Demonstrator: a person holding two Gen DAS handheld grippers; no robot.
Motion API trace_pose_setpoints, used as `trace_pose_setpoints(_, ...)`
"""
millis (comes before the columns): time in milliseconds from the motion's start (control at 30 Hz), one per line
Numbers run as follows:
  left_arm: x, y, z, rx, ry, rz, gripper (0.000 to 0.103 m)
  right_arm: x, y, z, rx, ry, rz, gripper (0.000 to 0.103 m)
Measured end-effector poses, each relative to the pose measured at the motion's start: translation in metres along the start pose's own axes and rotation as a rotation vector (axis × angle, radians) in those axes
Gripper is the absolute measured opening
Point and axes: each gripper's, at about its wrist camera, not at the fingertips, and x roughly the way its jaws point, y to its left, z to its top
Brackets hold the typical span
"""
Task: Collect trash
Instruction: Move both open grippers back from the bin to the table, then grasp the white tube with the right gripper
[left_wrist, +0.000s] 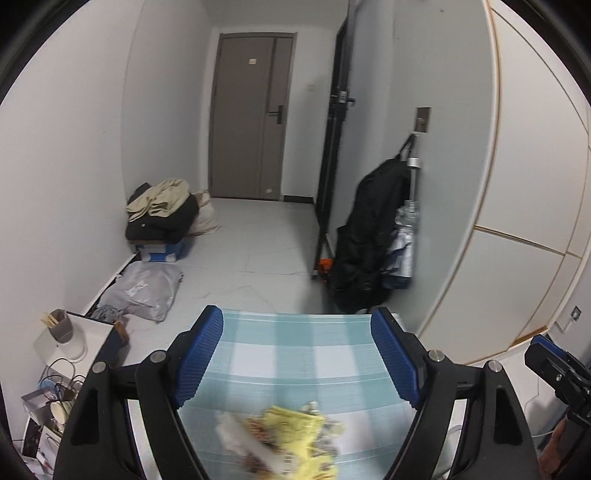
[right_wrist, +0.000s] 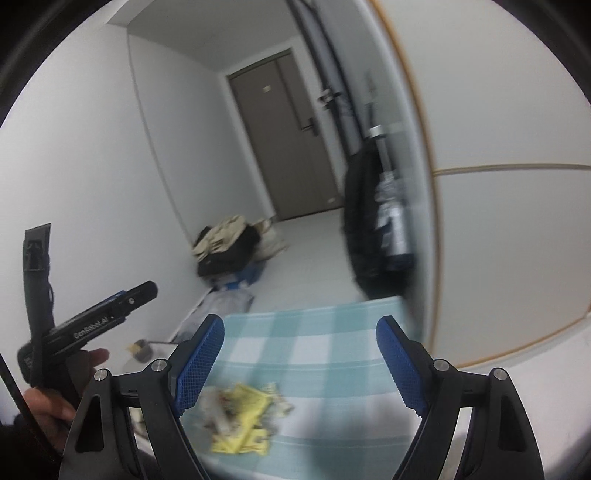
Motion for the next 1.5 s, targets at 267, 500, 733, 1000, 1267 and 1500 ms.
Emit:
trace_pose_setpoints(267,-0.001,0.054,-0.012,-0.072,0.036,0.046,0.080,0.051,0.049,-0.012,-0.072,0.093,0.069,0.085)
trace_pose_setpoints(500,0.016,0.096,-0.033,-0.174,0.122,0.072,0.080,0.104,0.080,-0.040,-0.122,0.238,0.159,0.084)
trace_pose_setpoints(733,0.023,0.114,-0.045,-0.226,0.194,0.025,0.080,0.140,0.105,-0.071,-0.195,0.367,0.190,0.076)
trace_pose_setpoints(1000,0.030,0.132,-0.051,-0.281,0.253,0.002,0.080,0.178,0.113,-0.115,-0.199,0.527,0.232,0.061)
trace_pose_setpoints(1267,0.028,0.139,-0.053,-0.278,0.274,0.018,0.080,0.198,0.120,-0.136,-0.201,0.623,0.223,0.053)
trace_pose_setpoints(1500,0.033,0.141,-0.055,-0.272,0.297,0.025,0.080,0.214,0.124,-0.154,-0.246,0.710,0.191,0.034)
